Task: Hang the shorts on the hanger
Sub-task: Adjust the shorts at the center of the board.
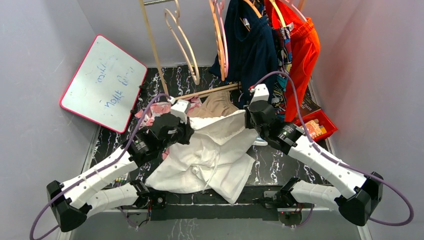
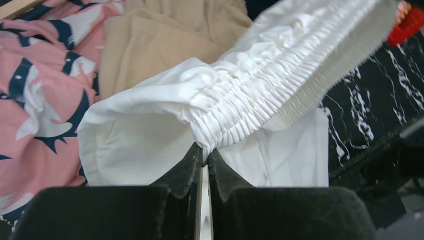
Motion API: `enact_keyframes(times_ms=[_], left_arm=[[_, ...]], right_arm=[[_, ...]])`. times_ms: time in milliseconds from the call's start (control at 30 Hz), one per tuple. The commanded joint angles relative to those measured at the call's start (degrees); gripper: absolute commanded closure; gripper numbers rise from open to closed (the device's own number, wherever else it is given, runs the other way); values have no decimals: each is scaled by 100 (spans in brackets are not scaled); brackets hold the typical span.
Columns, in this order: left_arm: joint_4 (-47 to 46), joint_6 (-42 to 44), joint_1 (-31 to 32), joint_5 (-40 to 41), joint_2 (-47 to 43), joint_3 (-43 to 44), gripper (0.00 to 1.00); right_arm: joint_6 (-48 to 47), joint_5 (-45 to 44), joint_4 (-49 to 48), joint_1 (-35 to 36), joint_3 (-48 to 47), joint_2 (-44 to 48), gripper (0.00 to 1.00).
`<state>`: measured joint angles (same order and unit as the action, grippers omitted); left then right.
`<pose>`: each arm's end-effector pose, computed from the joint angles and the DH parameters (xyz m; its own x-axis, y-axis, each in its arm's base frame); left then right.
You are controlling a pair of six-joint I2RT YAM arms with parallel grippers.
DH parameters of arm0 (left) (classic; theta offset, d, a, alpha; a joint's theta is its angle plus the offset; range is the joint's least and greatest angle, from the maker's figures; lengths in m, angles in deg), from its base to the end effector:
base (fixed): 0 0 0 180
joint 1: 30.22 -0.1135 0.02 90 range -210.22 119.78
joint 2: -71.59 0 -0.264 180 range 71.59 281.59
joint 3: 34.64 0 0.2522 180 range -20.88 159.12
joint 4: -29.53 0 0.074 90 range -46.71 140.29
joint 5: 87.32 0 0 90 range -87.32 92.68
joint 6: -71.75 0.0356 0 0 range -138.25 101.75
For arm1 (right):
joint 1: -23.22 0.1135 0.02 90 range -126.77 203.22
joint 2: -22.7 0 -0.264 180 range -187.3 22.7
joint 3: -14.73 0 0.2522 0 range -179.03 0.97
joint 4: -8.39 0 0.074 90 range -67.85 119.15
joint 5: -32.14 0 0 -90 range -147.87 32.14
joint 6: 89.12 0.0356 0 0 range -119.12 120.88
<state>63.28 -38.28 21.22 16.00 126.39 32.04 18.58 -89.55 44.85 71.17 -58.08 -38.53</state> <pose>0.1407 -0.1634 0.3407 -0.4331 0.0086 -0.9013 0.5102 0.8267 -0.2372 0.1710 0.1617 0.3517 -0.3635 -0.0168 -0.9314 -0.2122 0.9750 0.0653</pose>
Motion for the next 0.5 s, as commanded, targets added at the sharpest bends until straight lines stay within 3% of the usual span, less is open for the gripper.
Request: enact_keyframes(times_ms=[0, 133, 267, 467], left_arm=[[-348, -523, -825, 255, -264, -254, 100], [-437, -1087, -1520, -245, -161, -595, 100], [-778, -1295, -1566, -197, -121, -854, 100], [-1554, -1737, -1569, -1082, 668, -1476, 100]], right_arm=[[630, 150, -500, -487, 359, 421, 100], [760, 358, -494, -735, 503, 568, 100], [664, 726, -843, -738, 788, 693, 100], [1336, 1859, -1587, -725, 1980, 260, 100]])
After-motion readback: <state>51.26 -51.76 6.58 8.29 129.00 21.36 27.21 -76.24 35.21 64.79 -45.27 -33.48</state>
